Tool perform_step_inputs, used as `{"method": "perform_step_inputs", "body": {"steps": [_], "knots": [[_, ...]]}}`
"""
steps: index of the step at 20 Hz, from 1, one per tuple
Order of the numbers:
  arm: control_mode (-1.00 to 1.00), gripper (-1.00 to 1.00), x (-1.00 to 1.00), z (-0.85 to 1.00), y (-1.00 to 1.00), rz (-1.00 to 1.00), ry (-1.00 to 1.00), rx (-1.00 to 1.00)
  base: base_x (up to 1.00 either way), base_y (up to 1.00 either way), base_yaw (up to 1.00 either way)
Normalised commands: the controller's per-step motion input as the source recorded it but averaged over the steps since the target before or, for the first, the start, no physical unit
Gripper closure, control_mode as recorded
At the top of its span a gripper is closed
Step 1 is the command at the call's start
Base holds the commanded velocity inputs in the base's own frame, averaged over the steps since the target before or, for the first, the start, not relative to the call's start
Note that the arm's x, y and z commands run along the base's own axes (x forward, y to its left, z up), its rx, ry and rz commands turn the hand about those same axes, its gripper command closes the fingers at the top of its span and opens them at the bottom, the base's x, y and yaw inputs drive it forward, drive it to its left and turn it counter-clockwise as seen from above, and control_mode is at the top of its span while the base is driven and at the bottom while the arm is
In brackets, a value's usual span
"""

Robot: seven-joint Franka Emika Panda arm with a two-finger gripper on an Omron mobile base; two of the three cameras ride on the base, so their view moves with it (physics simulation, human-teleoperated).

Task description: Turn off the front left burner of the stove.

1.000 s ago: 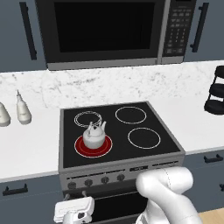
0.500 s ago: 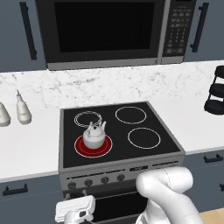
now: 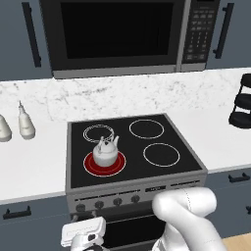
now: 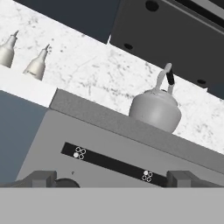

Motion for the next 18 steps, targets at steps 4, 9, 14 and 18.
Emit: {"method": "perform_step_inputs", "body": {"steps": [4, 9, 14, 18], "knots": [[-1.0, -1.0, 0.19, 0.0, 0.0, 0.0, -0.01, 0.0, 0.0, 0.0, 0.0], [-1.0, -1.0, 0.19, -0.01, 0.0, 0.0, -0.01, 0.0, 0.0, 0.0, 0.0], [-1.0, -1.0, 0.07, -0.12, 0.03, 0.0, 0.0, 0.0, 0.0, 0.0, 0.0], [-1.0, -1.0, 0.11, -0.17, 0.09, 0.0, 0.0, 0.0, 0.0, 0.0, 0.0]]}}
